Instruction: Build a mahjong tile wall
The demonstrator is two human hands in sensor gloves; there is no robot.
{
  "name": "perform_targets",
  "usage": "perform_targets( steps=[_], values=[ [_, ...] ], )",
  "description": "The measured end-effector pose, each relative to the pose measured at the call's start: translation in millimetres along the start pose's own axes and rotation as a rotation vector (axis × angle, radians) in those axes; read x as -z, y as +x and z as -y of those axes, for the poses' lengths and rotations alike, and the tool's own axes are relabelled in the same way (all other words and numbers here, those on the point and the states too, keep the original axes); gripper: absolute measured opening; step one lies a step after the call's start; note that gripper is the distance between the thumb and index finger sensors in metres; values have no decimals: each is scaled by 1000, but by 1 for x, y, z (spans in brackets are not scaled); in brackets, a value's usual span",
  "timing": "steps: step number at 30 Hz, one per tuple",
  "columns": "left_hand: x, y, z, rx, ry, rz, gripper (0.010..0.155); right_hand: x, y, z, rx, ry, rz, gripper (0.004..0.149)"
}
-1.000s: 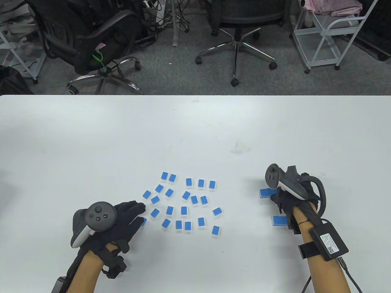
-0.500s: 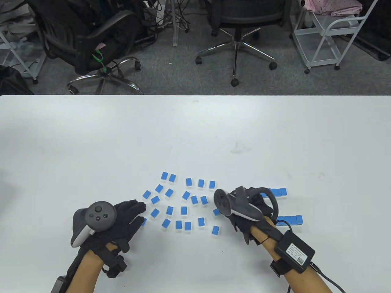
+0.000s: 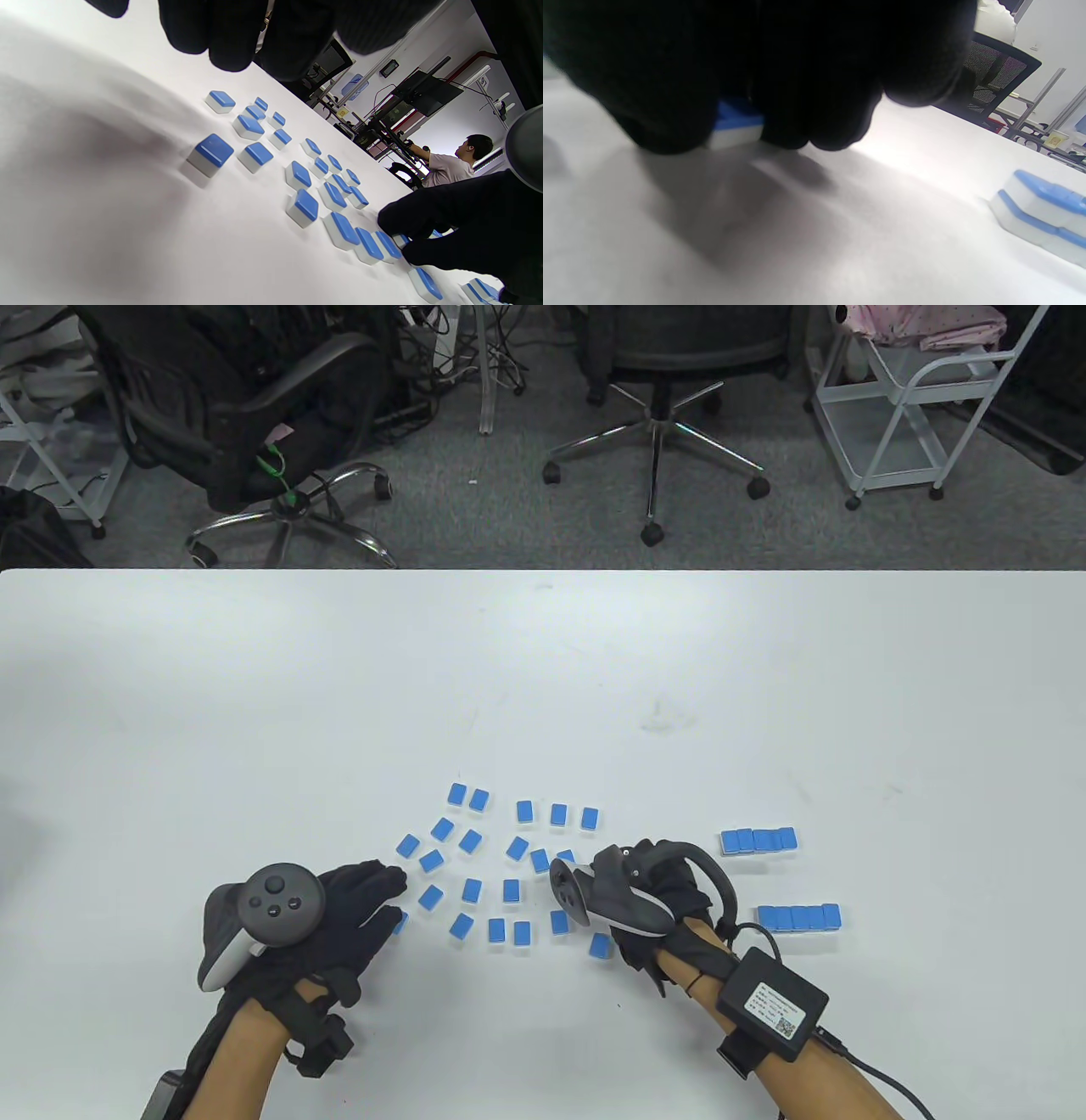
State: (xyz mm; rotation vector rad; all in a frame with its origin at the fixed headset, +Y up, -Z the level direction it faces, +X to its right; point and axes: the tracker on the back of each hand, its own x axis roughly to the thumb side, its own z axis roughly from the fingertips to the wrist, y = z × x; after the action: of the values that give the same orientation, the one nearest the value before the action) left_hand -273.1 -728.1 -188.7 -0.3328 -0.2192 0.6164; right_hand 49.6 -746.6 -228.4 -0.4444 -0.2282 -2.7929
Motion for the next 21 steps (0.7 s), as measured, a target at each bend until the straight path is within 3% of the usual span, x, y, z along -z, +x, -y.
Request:
perform_targets(
  steps=[3, 7, 9, 12, 17, 21],
  values=[
    [0, 0, 0, -2, 3, 0, 61, -1, -24, 4, 32, -3, -30, 50],
    [0, -1, 0, -3, 2, -6, 61, -10, -112, 23, 240, -85, -205, 49],
    [1, -1, 0, -4, -1, -8, 61, -19, -153, 22, 321, -99, -294, 48],
    [2, -1, 0, 0, -2, -9, 61, -26, -188, 9, 344, -92, -369, 48],
    [2, -2, 0, -3, -6, -19, 61, -25, -203, -23, 260, -24, -392, 49],
    [2, -1, 0, 0, -6, -20, 61, -21, -197, -29, 196, -13, -373, 55]
  ],
)
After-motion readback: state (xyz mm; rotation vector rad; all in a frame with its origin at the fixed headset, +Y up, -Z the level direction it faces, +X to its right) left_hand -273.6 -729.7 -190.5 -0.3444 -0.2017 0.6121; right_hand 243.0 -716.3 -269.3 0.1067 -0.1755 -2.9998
